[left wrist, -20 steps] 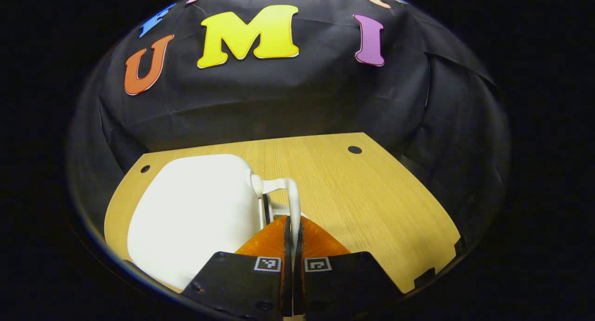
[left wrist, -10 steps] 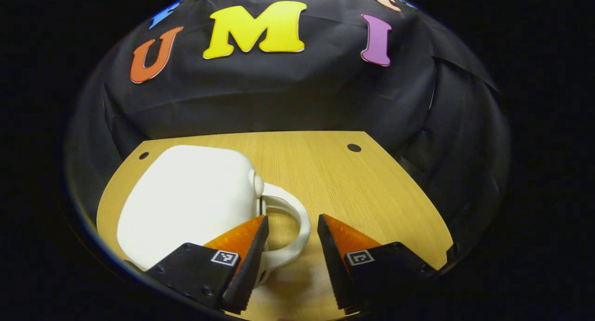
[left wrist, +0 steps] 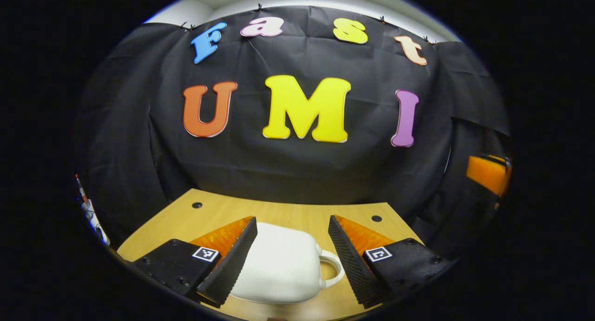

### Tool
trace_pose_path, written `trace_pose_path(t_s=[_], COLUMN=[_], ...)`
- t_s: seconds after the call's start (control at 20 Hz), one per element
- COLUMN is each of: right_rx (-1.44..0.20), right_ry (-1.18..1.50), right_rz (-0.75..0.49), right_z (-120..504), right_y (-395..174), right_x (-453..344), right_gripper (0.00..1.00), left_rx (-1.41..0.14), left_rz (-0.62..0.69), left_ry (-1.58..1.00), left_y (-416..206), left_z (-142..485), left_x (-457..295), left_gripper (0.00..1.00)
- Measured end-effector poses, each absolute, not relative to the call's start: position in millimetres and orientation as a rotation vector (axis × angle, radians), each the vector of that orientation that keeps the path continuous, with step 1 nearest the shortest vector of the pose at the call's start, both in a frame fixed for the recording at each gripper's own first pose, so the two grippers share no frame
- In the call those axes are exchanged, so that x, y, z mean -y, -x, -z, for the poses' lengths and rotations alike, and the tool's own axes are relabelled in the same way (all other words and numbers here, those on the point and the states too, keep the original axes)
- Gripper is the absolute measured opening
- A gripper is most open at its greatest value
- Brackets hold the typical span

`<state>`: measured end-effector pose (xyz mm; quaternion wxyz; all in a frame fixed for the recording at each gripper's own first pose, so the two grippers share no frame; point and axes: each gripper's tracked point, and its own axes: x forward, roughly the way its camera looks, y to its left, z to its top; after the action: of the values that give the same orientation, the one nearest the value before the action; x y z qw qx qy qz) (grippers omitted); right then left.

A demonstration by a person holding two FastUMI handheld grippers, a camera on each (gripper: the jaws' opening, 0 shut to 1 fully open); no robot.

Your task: First open the suitcase, pack the skin care products into it, and then close the suitcase.

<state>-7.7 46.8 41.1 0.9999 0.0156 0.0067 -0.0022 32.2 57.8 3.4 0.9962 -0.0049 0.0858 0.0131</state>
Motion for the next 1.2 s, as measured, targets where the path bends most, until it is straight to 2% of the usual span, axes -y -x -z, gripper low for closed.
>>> trace_pose_path(t_s=[0.15,0.35,0.55,1.2], right_rx=[-0.003,0.001,-0.022,-0.046], right_ry=[-0.024,-0.007,0.018,0.028], right_rz=[-0.016,-0.029,-0.048,-0.024], right_z=[-41,-34,-24,-20], right_y=[4,4,1,-16], right_x=[-74,-101,-122,-119], right_gripper=[0.80,0.80,0.80,0.80], left_rx=[-0.094,-0.076,-0.079,-0.104], left_rz=[-0.052,-0.047,-0.016,0.050], left_ry=[-0.019,-0.002,-0.019,-0.013], left_y=[-14,3,4,-25], left_z=[-39,-45,-42,-29], left_x=[-82,-91,-90,-70], left_gripper=[0.98,0.98,0.98,0.98])
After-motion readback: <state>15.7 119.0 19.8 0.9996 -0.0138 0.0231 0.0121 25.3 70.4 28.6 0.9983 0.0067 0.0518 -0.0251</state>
